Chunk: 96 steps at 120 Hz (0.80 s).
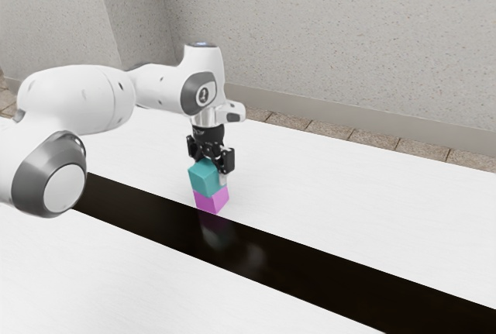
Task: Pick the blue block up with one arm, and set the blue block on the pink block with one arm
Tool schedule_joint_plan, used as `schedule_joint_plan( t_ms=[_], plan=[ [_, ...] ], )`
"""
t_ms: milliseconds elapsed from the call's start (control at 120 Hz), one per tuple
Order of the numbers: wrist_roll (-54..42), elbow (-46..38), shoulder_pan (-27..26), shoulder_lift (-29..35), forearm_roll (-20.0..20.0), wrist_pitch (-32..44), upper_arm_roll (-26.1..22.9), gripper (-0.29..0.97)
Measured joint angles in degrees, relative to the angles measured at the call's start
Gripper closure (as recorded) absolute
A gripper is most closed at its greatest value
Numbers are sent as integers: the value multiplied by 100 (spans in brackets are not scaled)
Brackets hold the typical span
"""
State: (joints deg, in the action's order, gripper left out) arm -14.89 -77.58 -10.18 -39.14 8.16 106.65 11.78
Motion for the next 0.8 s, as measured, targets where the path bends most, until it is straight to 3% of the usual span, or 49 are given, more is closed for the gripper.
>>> schedule_joint_plan(
  t_ms=[150, 250, 308, 367, 508, 583, 800],
  plan=[
    [-74, 12, -141, 84, -28, -39, 109, 7],
    [-114, -176, -915, 579, -35, -152, 868, 5],
    [-133, -435, -1479, 1146, -68, -226, 1389, 4],
    [-147, -652, -1850, 1808, -230, -326, 1612, 3],
    [-149, -995, -2394, 3369, -869, -902, 1633, 1],
    [-149, -1158, -2408, 3944, -1123, -1176, 1469, 1],
    [-92, -1177, -2395, 4147, -1531, -1583, 1343, 0]
  ],
)
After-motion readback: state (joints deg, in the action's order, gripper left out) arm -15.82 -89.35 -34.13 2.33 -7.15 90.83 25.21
